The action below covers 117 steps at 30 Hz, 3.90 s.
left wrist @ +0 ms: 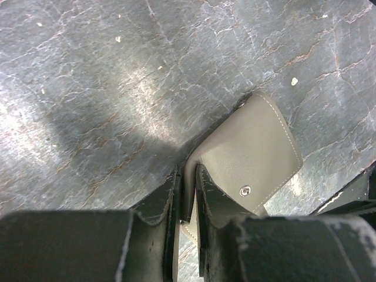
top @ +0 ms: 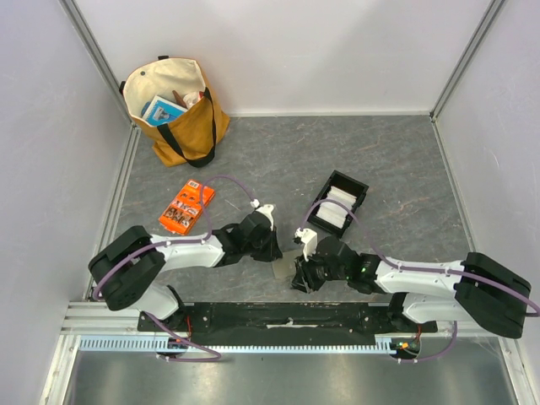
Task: Put the credit cards into the card holder
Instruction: Open the card holder at the center of the board.
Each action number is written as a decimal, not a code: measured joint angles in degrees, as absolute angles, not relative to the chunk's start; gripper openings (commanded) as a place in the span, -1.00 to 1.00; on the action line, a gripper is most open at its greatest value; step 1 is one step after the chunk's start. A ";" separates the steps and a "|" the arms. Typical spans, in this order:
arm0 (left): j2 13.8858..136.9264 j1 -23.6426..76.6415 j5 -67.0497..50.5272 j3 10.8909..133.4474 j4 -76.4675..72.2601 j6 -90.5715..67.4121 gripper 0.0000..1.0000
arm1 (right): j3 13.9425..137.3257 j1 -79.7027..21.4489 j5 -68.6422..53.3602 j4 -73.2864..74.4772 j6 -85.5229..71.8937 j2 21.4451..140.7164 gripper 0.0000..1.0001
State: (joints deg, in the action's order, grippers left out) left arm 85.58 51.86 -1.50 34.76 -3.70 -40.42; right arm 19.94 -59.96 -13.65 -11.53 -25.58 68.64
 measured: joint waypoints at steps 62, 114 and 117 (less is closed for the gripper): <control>75.90 48.84 -6.33 41.25 17.82 -35.48 -0.07 | 29.91 -58.81 9.43 13.21 -60.47 71.50 -0.34; 76.05 45.10 0.71 40.14 19.64 -36.18 -0.91 | 36.23 -54.28 -7.90 -7.29 -54.65 79.46 -0.06; 71.26 40.73 1.43 37.98 21.37 -36.86 -0.86 | 38.06 -55.20 -7.94 -7.29 -54.37 81.41 -0.02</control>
